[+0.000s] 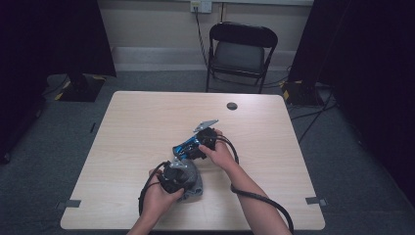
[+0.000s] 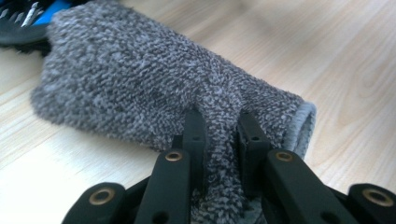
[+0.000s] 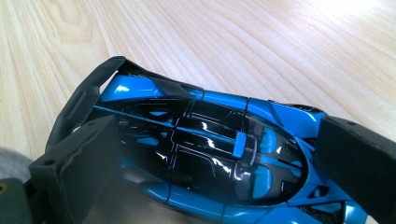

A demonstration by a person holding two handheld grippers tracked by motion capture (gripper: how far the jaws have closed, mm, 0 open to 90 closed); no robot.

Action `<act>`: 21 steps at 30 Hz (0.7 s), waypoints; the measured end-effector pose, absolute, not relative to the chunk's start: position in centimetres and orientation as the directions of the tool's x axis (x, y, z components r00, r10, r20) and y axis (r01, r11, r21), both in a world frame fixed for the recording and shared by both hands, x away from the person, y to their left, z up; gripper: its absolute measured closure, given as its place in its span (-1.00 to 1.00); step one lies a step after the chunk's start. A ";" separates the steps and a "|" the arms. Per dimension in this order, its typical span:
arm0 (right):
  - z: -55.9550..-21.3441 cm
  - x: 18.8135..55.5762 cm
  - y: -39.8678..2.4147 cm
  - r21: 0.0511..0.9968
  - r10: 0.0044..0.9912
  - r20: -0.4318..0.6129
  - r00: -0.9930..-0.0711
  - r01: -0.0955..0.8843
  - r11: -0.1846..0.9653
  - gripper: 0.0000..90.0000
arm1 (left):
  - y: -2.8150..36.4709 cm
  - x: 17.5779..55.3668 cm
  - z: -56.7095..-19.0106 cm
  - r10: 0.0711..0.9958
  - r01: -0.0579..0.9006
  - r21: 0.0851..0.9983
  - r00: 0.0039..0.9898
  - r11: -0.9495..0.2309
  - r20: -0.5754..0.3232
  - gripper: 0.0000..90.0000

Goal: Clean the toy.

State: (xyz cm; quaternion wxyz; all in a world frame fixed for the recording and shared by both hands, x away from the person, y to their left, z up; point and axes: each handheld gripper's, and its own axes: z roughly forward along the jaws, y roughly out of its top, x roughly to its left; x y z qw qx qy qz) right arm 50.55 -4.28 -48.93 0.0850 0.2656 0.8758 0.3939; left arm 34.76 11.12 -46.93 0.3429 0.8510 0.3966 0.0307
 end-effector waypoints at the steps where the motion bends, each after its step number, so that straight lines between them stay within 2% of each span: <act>1: -48.9 50.5 -4.3 0.735 0.533 0.062 -0.844 0.400 0.547 -1.00 | 11.0 34.7 -47.0 0.686 0.650 0.609 0.691 -0.454 -0.226 0.72; 9: -48.9 50.5 -4.3 0.735 0.533 0.062 -0.844 0.400 0.547 -1.00 | 10.5 34.4 -46.7 0.635 0.615 0.617 0.738 -0.491 -0.229 0.71; 21: -49.0 50.5 -4.3 0.738 0.534 0.062 -0.843 0.399 0.544 -1.00 | 13.4 34.4 -44.2 0.619 0.586 0.643 0.756 -0.494 -0.213 0.70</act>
